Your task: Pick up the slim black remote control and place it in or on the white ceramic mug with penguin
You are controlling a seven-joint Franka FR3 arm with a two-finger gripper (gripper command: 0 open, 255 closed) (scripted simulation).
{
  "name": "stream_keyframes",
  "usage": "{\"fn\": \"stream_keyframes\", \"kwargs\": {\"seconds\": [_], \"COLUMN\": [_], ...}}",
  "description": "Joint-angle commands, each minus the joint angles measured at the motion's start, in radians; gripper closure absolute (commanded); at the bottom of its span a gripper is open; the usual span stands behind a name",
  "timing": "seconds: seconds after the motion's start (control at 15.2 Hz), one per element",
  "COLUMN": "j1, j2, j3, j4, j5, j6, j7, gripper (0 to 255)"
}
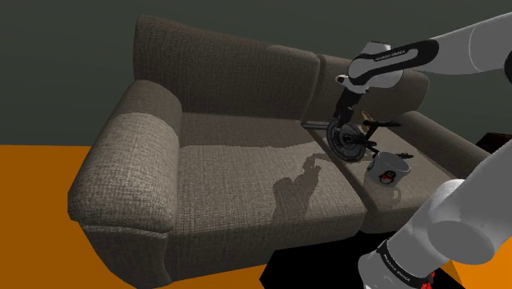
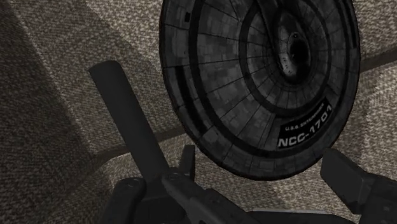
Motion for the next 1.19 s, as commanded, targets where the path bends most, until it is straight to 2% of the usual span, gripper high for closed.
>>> {"fn": "stream_keyframes", "kwargs": {"seconds": [0.0,0.2,0.59,1.12], "j1": [0.000,-0.026,-0.133,-0.156], "j2": [0.091,0.229,0.484,0.561], "j3": [-0.017,-0.013,0.066,0.092], "j4": [0.056,0.157,0.400,0.408], "j5": [0.069,0.179,0.342,0.388], "j6": [0.029,0.049,0.041,0.103], "j7": [-0.113,-0.271,-0.518,-0.556], "gripper": [0,0,0,0]}}
